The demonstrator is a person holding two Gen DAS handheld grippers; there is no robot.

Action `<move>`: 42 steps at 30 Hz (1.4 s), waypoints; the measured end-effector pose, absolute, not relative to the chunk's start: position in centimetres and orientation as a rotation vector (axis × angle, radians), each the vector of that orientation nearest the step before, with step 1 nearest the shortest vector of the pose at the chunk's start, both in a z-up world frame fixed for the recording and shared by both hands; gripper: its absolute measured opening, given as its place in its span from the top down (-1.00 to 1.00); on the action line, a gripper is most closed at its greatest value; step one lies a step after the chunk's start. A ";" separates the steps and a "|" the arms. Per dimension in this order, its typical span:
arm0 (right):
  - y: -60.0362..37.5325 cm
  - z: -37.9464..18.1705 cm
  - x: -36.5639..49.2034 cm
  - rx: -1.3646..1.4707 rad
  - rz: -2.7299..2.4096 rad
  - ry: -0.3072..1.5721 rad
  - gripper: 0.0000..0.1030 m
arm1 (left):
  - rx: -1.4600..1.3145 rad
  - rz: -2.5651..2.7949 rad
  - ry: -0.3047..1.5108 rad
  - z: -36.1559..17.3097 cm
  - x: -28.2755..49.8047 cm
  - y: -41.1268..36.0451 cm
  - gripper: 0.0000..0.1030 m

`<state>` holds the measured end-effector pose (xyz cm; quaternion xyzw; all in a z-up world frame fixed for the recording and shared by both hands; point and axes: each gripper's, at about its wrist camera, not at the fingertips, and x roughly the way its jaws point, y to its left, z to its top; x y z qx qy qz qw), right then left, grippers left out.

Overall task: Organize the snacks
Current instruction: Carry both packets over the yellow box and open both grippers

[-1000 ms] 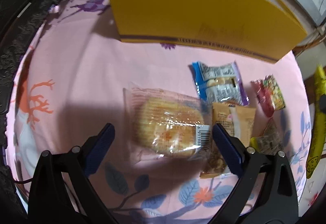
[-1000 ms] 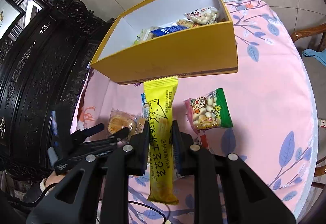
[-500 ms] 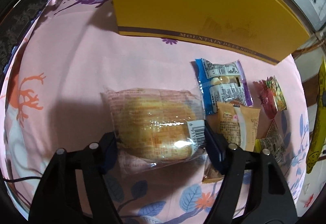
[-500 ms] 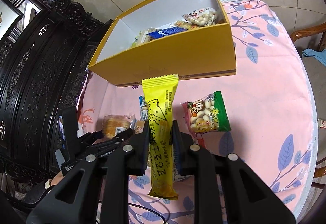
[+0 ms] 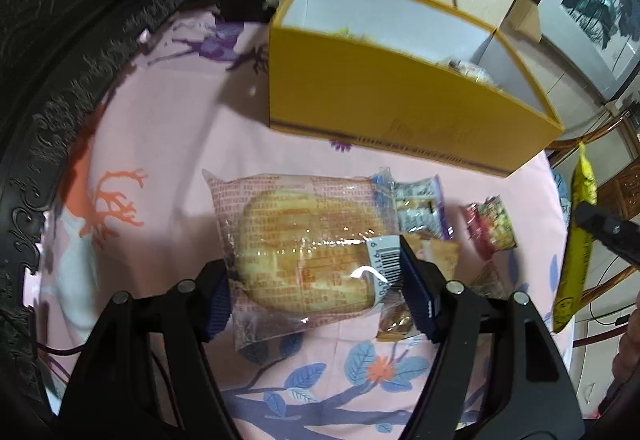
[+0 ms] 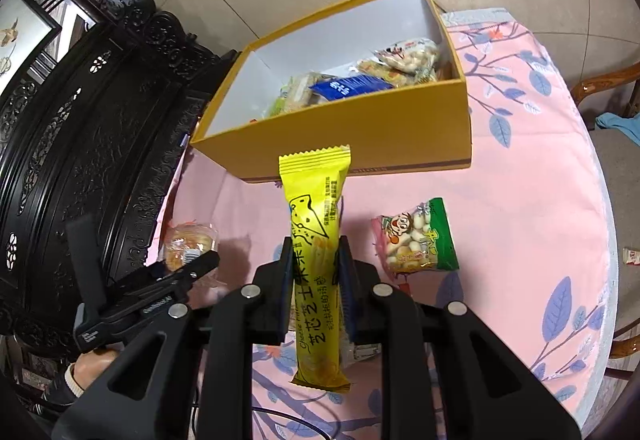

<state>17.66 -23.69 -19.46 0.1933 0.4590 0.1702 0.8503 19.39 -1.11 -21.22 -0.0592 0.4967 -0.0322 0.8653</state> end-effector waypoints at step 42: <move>-25.1 -8.8 27.6 0.164 0.320 0.578 0.03 | -0.141 -0.110 0.625 -5.4 32.6 -5.6 -0.85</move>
